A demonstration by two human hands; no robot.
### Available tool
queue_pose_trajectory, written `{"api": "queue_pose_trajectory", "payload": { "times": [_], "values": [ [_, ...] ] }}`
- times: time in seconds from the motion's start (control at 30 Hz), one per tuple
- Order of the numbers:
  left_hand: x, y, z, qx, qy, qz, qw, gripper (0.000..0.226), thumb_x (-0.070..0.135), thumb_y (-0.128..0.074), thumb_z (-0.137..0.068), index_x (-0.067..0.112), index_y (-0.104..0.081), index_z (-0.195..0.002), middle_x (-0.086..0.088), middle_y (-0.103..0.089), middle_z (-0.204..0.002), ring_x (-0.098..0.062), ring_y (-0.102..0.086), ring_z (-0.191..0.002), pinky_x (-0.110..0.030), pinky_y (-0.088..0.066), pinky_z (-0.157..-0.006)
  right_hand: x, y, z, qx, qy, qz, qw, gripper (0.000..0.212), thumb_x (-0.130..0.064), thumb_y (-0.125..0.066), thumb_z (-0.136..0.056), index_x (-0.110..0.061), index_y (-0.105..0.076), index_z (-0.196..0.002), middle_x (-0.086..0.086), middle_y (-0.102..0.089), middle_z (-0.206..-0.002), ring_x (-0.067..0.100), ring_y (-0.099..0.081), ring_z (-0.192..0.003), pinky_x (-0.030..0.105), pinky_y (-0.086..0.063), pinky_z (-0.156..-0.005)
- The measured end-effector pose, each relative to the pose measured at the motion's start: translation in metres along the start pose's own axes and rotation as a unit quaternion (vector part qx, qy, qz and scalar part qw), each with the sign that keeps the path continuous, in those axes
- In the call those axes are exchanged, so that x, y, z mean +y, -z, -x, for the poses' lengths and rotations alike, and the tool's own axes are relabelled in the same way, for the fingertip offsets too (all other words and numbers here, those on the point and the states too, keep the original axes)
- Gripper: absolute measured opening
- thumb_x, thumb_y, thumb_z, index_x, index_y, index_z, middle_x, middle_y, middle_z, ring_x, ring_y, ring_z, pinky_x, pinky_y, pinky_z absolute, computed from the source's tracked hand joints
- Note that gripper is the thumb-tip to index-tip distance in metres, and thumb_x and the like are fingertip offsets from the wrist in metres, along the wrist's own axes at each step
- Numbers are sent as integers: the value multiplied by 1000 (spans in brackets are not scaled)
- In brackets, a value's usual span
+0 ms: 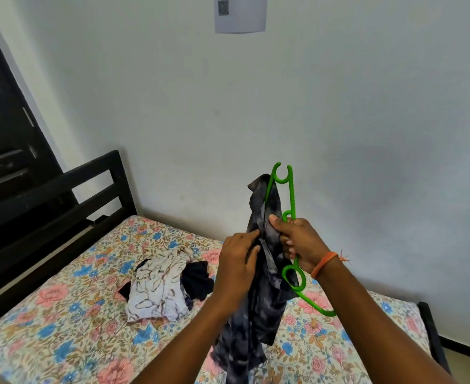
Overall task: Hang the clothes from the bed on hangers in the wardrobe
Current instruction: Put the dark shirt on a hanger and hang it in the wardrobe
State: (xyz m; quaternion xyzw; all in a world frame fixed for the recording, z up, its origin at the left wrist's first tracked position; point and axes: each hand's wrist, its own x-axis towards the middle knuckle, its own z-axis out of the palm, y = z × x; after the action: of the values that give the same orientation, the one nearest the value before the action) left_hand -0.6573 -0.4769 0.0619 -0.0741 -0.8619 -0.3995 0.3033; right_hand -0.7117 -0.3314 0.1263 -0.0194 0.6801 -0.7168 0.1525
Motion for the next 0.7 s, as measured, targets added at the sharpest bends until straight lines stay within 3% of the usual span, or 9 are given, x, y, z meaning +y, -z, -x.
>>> {"api": "queue_pose_trajectory", "payload": {
  "times": [0.13, 0.27, 0.47, 0.57, 0.7],
  "values": [
    [-2, 10, -9, 8, -64, -34, 997, 18, 13, -71, -87, 10, -75, -104, -3, -72, -90, -20, -64, -84, -37, -53, -72, 2, 2, 6, 6, -1, 11, 1000, 42, -30, -62, -97, -18, -44, -60, -2, -31, -46, 10, -21, -35, 17, -21, -38],
    [4, 15, -7, -8, -61, -35, 998, 17, 24, -67, -86, 17, -78, -96, 2, -76, -86, -15, -70, -77, -35, -57, -67, 7, 6, 7, 44, 7, 34, 998, 40, -29, -64, -95, -18, -43, -63, 0, -29, -48, 13, -20, -38, 19, -21, -40],
    [7, 31, -13, -165, -10, 26, 986, 8, 20, -74, -81, 20, -75, -73, 5, -70, -71, -8, -64, -65, -33, -53, -62, 12, 19, 5, 141, 24, 106, 984, 45, -30, -69, -91, -19, -40, -59, 0, -32, -46, 15, -24, -36, 22, -24, -40],
    [8, 33, -18, -226, 21, 59, 972, 8, 17, -74, -82, 15, -75, -75, 2, -70, -71, -12, -64, -65, -35, -53, -64, 14, 16, 6, 135, 24, 126, 982, 45, -31, -68, -92, -19, -39, -60, -1, -31, -46, 15, -24, -36, 21, -25, -39],
    [11, 23, -15, -195, 29, -4, 980, 13, 21, -63, -82, 16, -64, -70, 1, -64, -65, -18, -60, -61, -44, -52, -60, 9, 13, 9, 86, -12, 57, 995, 45, -28, -65, -94, -20, -38, -59, -3, -27, -45, 13, -19, -36, 19, -20, -40]
  ]
}}
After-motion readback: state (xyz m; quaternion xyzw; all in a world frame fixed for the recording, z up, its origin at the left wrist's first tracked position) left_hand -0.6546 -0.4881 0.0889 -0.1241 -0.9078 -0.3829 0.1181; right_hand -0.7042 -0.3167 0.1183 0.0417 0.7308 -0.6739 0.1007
